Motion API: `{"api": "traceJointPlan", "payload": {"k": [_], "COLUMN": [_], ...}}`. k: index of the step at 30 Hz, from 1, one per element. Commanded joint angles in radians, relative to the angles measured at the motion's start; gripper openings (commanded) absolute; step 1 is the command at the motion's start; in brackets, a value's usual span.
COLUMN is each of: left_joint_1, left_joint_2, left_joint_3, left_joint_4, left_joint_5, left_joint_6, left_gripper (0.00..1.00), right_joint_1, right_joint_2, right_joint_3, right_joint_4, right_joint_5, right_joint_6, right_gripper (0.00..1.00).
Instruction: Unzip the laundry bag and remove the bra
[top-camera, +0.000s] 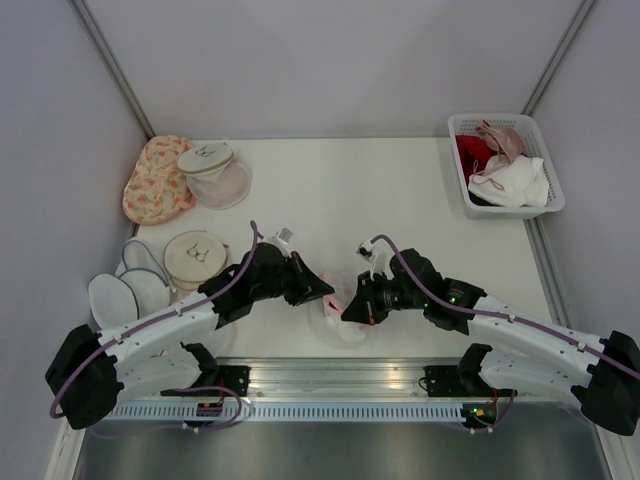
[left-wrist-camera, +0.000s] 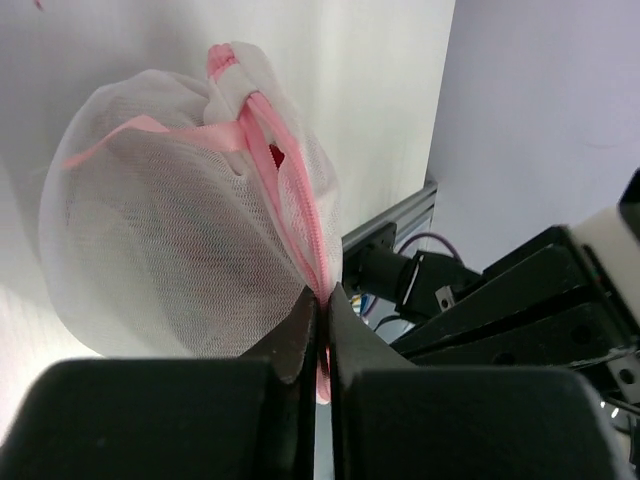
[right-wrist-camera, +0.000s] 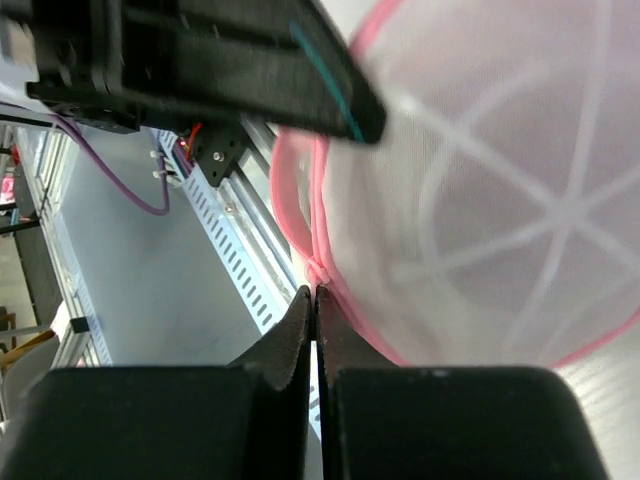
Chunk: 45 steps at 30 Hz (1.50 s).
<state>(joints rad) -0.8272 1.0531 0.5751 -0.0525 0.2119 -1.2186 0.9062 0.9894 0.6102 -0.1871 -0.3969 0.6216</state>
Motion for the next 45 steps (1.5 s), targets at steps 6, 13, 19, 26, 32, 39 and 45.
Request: {"api": "traceJointPlan", "payload": {"k": [6,13,19,26,32,39,45], "left_joint_1": [0.227,0.272,0.301,0.336,0.336,0.336,0.336], "left_joint_2": [-0.024,0.037,0.064,0.146,0.343,0.626,0.512], "left_joint_3": [0.055,0.083,0.117,0.192,0.347,0.604,0.597], "left_joint_4": [0.06,0.091,0.059,0.022,0.088,0.114,-0.127], "left_joint_5": [0.076,0.25,0.333,0.437,0.539,0.454,0.103], "left_joint_6": [0.151,0.209,0.29,0.369,0.427,0.49,0.51], "left_gripper": [0.02,0.02,0.02,0.02,0.02,0.42,0.9], "right_joint_1": [0.02,0.02,0.019,0.02,0.02,0.02,0.02], "right_joint_2": [-0.038,0.018,0.221,0.212,0.166,0.089,0.04], "right_joint_3": [0.013,0.0,0.034,0.049,0.074,0.123,0.138], "right_joint_4": [-0.138,-0.175,-0.196,-0.177,-0.169,-0.236,-0.239], "right_joint_5": [0.089,0.26,0.604,0.787,0.783,0.782,0.754], "right_joint_6": [-0.036,-0.03,-0.019,-0.002,-0.028,-0.045,-0.054], "right_gripper": [0.0,0.0,0.0,0.0,0.0,0.0,0.0]}}
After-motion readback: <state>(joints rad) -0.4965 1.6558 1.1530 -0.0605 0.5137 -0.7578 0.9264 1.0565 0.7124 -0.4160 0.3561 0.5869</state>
